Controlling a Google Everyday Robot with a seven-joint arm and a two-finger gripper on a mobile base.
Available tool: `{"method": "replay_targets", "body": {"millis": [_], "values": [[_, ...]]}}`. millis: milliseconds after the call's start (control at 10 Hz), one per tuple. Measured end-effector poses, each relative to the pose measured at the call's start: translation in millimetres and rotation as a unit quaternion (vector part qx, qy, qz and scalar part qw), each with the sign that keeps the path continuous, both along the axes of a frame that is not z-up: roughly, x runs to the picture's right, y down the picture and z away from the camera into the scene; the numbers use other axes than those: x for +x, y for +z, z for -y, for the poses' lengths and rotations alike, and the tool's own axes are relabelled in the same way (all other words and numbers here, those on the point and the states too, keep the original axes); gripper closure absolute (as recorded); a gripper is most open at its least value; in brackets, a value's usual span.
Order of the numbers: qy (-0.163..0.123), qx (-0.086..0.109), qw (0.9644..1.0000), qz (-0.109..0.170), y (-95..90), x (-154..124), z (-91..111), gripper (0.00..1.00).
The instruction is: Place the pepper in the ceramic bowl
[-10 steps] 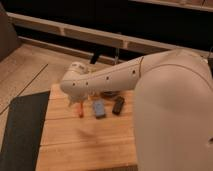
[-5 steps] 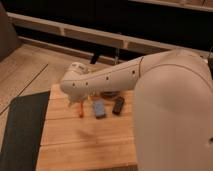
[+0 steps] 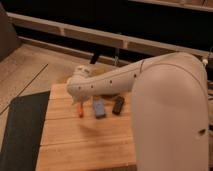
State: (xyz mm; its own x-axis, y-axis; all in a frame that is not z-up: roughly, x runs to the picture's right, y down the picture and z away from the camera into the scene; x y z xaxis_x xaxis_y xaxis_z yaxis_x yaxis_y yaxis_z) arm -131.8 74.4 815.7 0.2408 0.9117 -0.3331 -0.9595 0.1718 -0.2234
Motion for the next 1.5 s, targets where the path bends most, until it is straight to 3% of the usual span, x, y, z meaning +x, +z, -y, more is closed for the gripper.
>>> {"method": "replay_targets", "body": {"millis": [400, 600, 1000, 1200, 1500], "values": [[-0.015, -0.042, 0.9989, 0.015, 51.5, -4.3, -27.0, 0.35], [-0.029, -0.064, 0.9970, 0.032, 75.0, -25.6, -34.6, 0.35], [-0.041, -0.099, 0.9935, 0.038, 97.3, -34.8, -49.7, 0.35], [-0.051, -0.110, 0.9919, 0.038, 100.8, -29.3, -54.4, 0.45], [-0.064, -0.117, 0.9903, 0.039, 96.1, -20.8, -55.2, 0.78]]}}
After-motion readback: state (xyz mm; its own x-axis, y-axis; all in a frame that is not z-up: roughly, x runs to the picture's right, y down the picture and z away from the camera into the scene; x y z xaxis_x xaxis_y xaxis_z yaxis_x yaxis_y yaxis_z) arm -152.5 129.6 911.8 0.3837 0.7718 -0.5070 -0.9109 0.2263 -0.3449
